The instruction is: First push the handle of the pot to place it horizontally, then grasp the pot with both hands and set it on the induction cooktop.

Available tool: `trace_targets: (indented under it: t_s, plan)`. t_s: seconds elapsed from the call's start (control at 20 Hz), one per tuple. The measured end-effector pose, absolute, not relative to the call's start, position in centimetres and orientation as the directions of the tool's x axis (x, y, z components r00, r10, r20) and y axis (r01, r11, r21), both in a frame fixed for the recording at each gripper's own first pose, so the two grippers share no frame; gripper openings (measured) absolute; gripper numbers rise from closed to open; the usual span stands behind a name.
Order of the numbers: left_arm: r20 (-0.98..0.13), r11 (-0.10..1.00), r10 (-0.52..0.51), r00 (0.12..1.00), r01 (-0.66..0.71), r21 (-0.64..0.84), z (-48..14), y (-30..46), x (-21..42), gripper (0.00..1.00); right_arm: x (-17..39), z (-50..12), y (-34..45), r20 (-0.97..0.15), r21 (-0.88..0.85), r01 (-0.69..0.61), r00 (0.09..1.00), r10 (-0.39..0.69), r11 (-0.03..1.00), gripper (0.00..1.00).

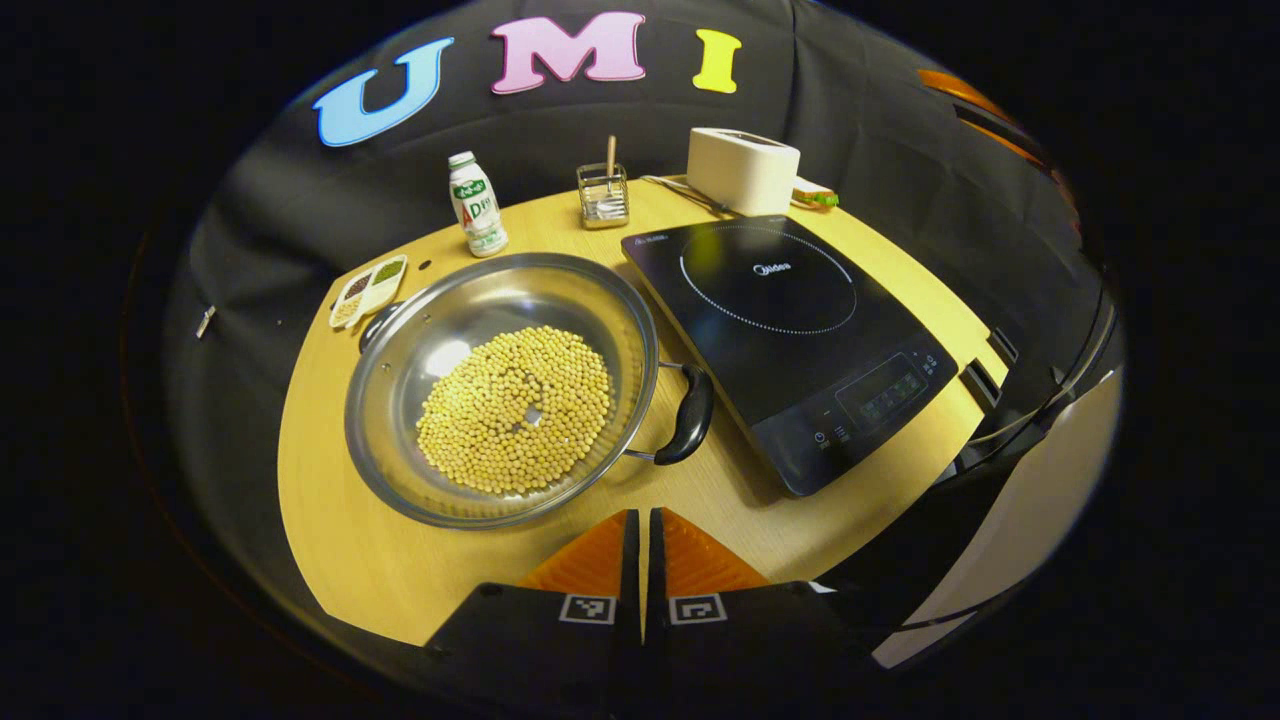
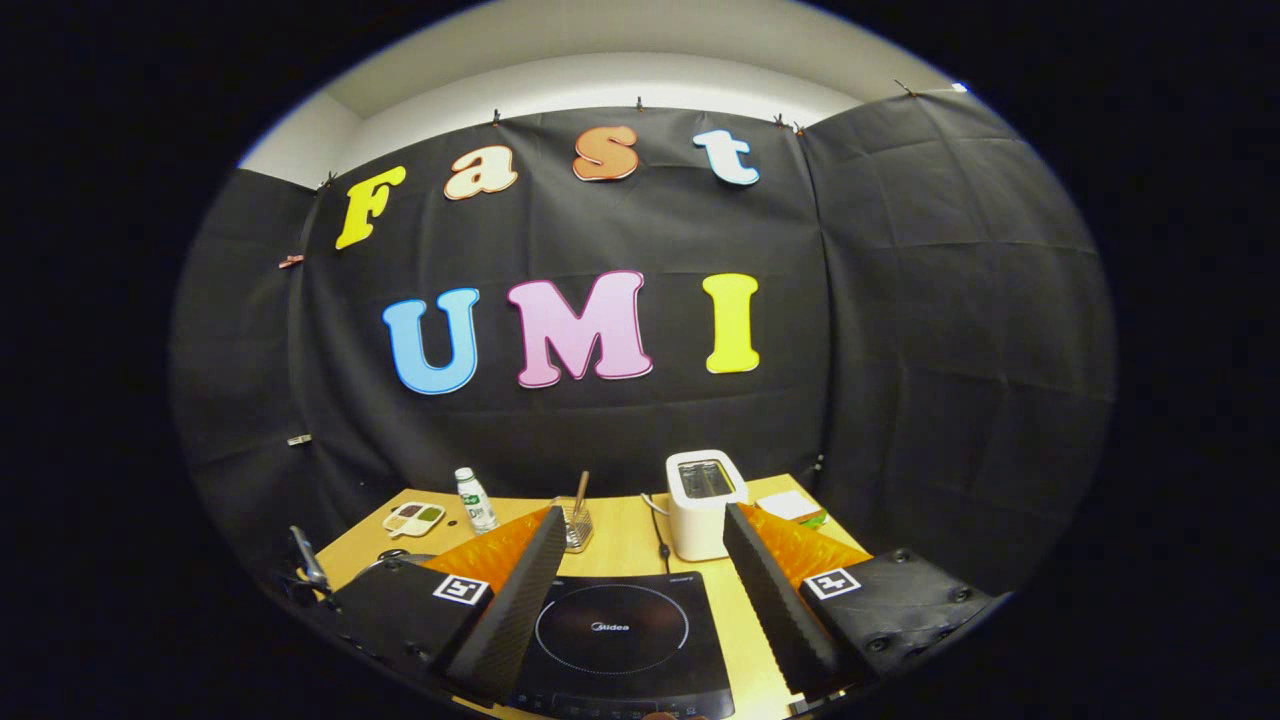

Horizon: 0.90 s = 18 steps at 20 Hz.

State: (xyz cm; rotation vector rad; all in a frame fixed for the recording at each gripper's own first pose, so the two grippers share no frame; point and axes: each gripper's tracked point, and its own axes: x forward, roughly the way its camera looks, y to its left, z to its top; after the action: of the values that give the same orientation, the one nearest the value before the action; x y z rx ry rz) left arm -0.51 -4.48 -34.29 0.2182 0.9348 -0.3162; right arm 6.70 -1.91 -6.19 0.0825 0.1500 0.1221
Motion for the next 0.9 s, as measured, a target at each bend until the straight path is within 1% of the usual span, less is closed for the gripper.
trace_targets:
  t_s: [0.1, 0.2, 0.4, 0.6, 0.85, 0.9]
  plan:
    - [-0.828, 0.933, -0.181, 0.531, 0.36, 0.027, -35.1, -5.0, 0.2, 0.05, 6.7, -5.8, -1.8, -0.127, 0.074, -0.14, 0.981, 0.149, 0.987, 0.98]
    - [-0.84, 0.926, -0.172, 0.514, 0.375, 0.039, -35.9, -5.2, 1.1, 0.05, 6.6, -5.5, -2.0, -0.109, 0.061, -0.15, 0.982, 0.156, 0.987, 0.98]
    - [-0.863, 0.92, -0.186, 0.47, 0.392, 0.016, -36.8, -6.3, 1.7, 0.05, 7.1, -6.2, -3.5, -0.123, 0.063, -0.133, 0.982, 0.14, 0.989, 0.98]
    - [-0.865, 0.915, -0.187, 0.465, 0.403, 0.02, -36.8, -7.2, 2.6, 0.05, 7.7, -6.3, -5.4, -0.123, 0.076, -0.087, 0.988, 0.096, 0.993, 0.98]
    - [-0.864, 0.919, -0.203, 0.461, 0.393, -0.006, -36.8, -8.2, 3.8, 0.05, 7.9, -7.0, -6.7, -0.139, 0.074, -0.061, 0.988, 0.071, 0.995, 0.98]
    - [-0.862, 0.921, -0.206, 0.463, 0.389, -0.011, -36.9, -8.5, 4.2, 0.04, 8.0, -7.0, -6.9, -0.14, 0.071, -0.058, 0.988, 0.067, 0.996, 0.98]
